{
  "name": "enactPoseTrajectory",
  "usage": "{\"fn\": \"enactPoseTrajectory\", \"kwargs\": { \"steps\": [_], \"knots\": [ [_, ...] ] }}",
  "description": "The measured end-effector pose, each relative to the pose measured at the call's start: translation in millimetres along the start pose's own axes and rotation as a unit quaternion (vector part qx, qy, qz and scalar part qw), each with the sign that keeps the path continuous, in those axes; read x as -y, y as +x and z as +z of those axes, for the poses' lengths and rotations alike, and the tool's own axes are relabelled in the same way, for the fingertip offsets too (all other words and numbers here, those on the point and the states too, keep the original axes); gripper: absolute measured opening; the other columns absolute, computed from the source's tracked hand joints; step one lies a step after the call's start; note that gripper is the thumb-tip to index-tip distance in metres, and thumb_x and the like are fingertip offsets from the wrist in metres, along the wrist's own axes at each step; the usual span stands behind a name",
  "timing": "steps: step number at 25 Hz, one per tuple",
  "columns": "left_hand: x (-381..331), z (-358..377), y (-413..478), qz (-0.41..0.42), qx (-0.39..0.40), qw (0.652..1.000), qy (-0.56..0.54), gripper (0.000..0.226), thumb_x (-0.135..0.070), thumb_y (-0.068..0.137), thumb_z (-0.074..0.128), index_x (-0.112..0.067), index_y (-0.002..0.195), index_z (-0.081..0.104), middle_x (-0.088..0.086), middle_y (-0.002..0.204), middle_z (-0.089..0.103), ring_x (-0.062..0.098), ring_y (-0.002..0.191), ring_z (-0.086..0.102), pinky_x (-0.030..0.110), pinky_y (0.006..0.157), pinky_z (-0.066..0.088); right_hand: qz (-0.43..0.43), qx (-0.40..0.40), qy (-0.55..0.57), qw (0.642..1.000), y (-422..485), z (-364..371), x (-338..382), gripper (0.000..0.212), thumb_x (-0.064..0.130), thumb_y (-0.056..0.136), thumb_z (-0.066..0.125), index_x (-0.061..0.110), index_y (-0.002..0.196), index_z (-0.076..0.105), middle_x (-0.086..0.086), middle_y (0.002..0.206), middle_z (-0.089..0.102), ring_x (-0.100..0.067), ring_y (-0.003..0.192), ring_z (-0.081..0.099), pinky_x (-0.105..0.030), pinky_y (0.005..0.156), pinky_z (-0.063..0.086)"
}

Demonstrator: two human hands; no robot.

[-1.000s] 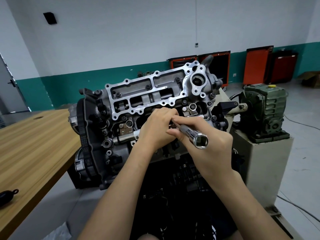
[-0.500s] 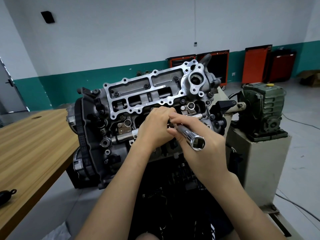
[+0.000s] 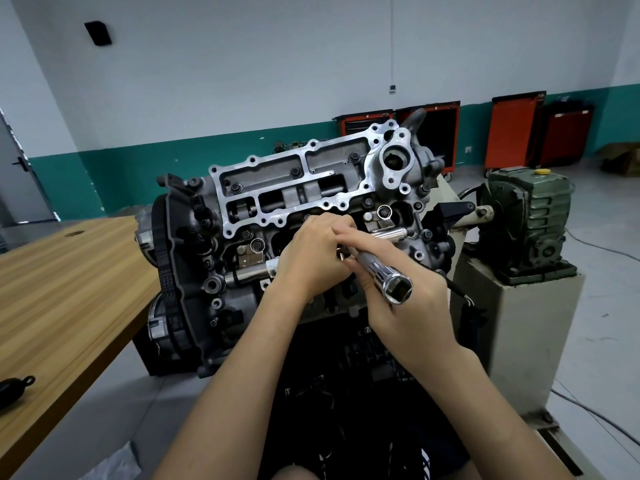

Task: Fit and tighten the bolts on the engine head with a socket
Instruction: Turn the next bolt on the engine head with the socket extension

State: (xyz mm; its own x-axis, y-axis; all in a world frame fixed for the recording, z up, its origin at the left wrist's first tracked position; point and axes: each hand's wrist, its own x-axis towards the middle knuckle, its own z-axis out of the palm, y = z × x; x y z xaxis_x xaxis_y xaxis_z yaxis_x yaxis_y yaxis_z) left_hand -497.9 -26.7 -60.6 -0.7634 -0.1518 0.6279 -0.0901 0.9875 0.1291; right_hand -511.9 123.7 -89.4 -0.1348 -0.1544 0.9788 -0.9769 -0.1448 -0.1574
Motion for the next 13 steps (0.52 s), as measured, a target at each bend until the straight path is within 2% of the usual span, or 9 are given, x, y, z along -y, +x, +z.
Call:
{"fn": "enactPoseTrajectory", "kwargs": {
  "steps": [1, 3, 5, 6, 9, 11, 13],
  "knots": [
    [0.3, 0.1, -0.1, 0.007, -0.001, 1.0, 0.003, 0.016, -0.023, 0.075, 0.047, -0.022, 0.089, 0.054, -0.013, 0.084, 0.048, 0.01, 0.086, 0.042, 0.012, 0.061, 0.024, -0.002, -0.002, -0.006, 1.0, 1.7, -0.5, -1.0, 0.032, -0.017, 0.075, 0.073, -0.006, 0.105, 0.068, -0.01, 0.104, 0.072, -0.014, 0.094, 0.067, -0.023, 0.085, 0.053],
    [0.6, 0.1, 0.3, 0.023, 0.001, 1.0, 0.011, 0.018, -0.027, 0.076, 0.045, -0.019, 0.089, 0.054, -0.01, 0.086, 0.051, 0.012, 0.086, 0.041, 0.016, 0.063, 0.025, 0.006, -0.029, -0.018, 0.999, 4.7, -3.1, -3.7, 0.03, -0.009, 0.07, 0.081, -0.002, 0.098, 0.072, -0.007, 0.084, 0.073, -0.012, 0.072, 0.066, -0.016, 0.072, 0.052],
    [0.6, 0.0, 1.2, 0.026, 0.006, 0.999, 0.018, 0.02, -0.029, 0.077, 0.042, -0.018, 0.089, 0.054, -0.009, 0.086, 0.051, 0.013, 0.086, 0.043, 0.02, 0.068, 0.025, 0.018, -0.046, -0.016, 0.999, 5.0, -4.5, -2.4, 0.029, -0.001, 0.069, 0.085, -0.001, 0.095, 0.072, -0.007, 0.072, 0.07, -0.015, 0.06, 0.063, -0.018, 0.064, 0.05],
    [0.1, -0.2, 1.2, 0.021, 0.006, 1.0, 0.013, 0.023, -0.031, 0.076, 0.04, -0.018, 0.089, 0.054, -0.009, 0.086, 0.051, 0.013, 0.085, 0.043, 0.021, 0.068, 0.026, 0.019, -0.043, -0.015, 0.999, 3.9, -4.1, -1.0, 0.028, 0.0, 0.071, 0.084, -0.001, 0.096, 0.072, -0.009, 0.076, 0.071, -0.016, 0.064, 0.066, -0.019, 0.066, 0.051],
    [-1.3, -1.3, 0.8, 0.01, 0.0, 1.0, -0.006, 0.031, -0.034, 0.066, 0.038, -0.018, 0.088, 0.055, -0.012, 0.08, 0.047, 0.01, 0.081, 0.04, 0.02, 0.067, 0.028, 0.0, 0.011, -0.003, 1.0, -0.8, -1.6, 3.1, 0.032, -0.012, 0.079, 0.07, -0.006, 0.11, 0.066, -0.01, 0.108, 0.071, -0.015, 0.096, 0.068, -0.024, 0.086, 0.053],
    [-1.4, -0.3, 0.1, 0.022, 0.0, 1.0, 0.005, 0.029, -0.031, 0.066, 0.042, -0.018, 0.089, 0.054, -0.011, 0.081, 0.048, 0.01, 0.08, 0.039, 0.02, 0.068, 0.025, -0.006, 0.012, -0.012, 1.0, 1.4, -2.6, 1.3, 0.032, -0.016, 0.077, 0.07, -0.006, 0.107, 0.068, -0.008, 0.104, 0.071, -0.011, 0.093, 0.067, -0.02, 0.085, 0.052],
    [0.0, 0.1, 0.8, 0.023, 0.0, 1.0, 0.014, 0.023, -0.03, 0.073, 0.047, -0.017, 0.09, 0.054, -0.009, 0.086, 0.052, 0.01, 0.083, 0.038, 0.02, 0.07, 0.024, 0.002, -0.023, -0.027, 0.999, 5.2, -4.2, -1.9, 0.031, -0.011, 0.07, 0.081, -0.003, 0.098, 0.071, -0.008, 0.087, 0.074, -0.01, 0.076, 0.066, -0.017, 0.074, 0.053]
  ]
}}
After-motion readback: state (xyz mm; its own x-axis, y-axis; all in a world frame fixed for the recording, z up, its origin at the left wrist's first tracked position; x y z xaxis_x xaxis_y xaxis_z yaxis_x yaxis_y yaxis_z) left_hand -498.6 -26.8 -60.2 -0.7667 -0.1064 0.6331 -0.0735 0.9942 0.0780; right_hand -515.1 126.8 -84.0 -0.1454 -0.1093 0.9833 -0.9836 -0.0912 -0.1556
